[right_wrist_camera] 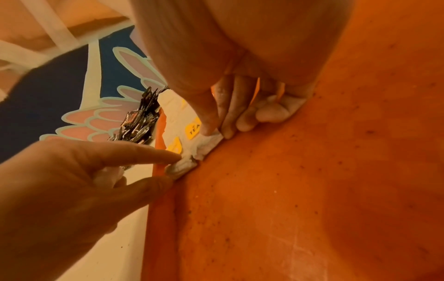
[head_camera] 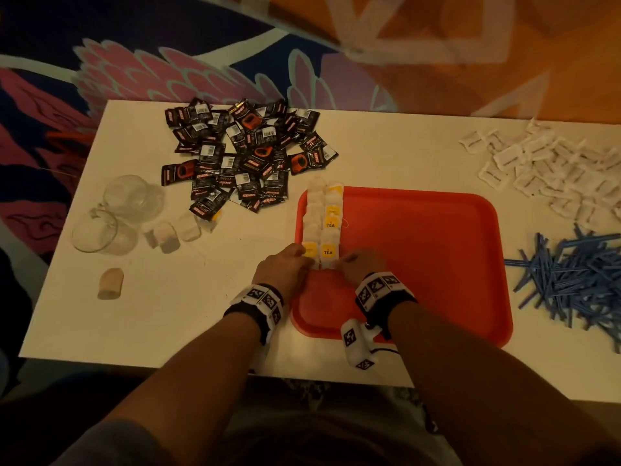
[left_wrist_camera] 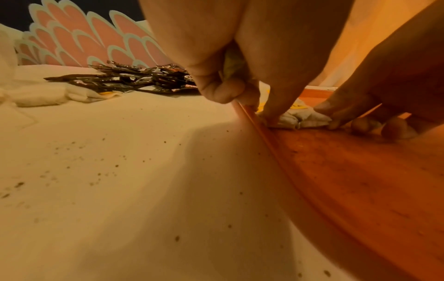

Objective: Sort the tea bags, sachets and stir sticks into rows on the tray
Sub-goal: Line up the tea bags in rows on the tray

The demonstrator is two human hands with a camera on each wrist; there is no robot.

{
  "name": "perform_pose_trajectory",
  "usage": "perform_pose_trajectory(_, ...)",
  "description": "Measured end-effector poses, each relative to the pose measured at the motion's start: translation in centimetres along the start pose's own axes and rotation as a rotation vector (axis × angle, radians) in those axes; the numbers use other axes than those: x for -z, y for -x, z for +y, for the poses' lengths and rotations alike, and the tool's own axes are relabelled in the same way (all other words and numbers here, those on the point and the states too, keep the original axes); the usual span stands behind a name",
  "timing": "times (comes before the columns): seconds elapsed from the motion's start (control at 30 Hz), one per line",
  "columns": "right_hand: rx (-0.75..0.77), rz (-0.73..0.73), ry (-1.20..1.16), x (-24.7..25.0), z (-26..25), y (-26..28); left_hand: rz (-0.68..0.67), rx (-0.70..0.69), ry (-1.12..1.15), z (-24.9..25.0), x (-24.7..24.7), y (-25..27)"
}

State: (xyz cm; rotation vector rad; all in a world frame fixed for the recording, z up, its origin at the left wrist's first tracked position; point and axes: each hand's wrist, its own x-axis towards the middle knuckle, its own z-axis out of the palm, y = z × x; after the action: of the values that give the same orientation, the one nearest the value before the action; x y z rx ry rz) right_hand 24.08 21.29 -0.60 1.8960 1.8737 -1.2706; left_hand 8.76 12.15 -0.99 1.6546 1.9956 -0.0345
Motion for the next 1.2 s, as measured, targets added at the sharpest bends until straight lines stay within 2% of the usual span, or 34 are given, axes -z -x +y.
perform_pose_trajectory(0.1,-0.024,0.016,-0.039,0.4,0.4,0.0,0.103,0.007,0.123,-0.2,-0.2,-0.2)
perform_pose_trajectory(0.17,-0.045,0.02,-0.118,1.0,0.6,0.1,0.203,0.125,0.331,-0.3,0.1,-0.4)
perform_pose_trajectory(0.23,-0.009,0.027,-0.142,1.6,0.6,0.2,0.241,0.293,0.689,-0.1,0.9,-0.8)
perform_pose_trajectory(0.37,0.179,0.023,-0.223,2.8,-0.7,1.4,0.122,0.538,1.506,0.7,3.3,-0.9)
perform_pose_trajectory(0.43,0.298,0.014,-0.259,3.4,-1.7,2.3,0.057,0.543,1.743,1.2,4.7,-0.7)
perform_pose_trajectory(0.5,0.415,0.035,-0.243,3.9,-2.7,3.1,0.003,0.514,1.872,1.6,5.7,-0.5)
perform_pose_trajectory(0.57,0.517,0.06,-0.178,4.0,-3.6,3.8,-0.031,0.497,1.957,2.0,6.5,-0.4)
perform_pose_trajectory(0.77,0.686,0.029,-0.025,4.3,-5.9,5.2,-0.162,0.377,2.08,3.8,8.9,0.7)
perform_pose_trajectory(1.0,0.565,0.004,-0.299,5.5,-6.2,5.0,-0.09,0.317,2.086,3.1,9.4,1.4)
perform_pose_trajectory(1.13,0.444,-0.179,-0.634,5.9,-6.7,5.1,0.029,0.283,1.996,2.7,9.2,1.7)
perform_pose_trajectory(1.2,0.426,-0.235,-0.693,6.0,-6.6,5.1,0.092,0.299,1.911,2.7,9.2,1.7)
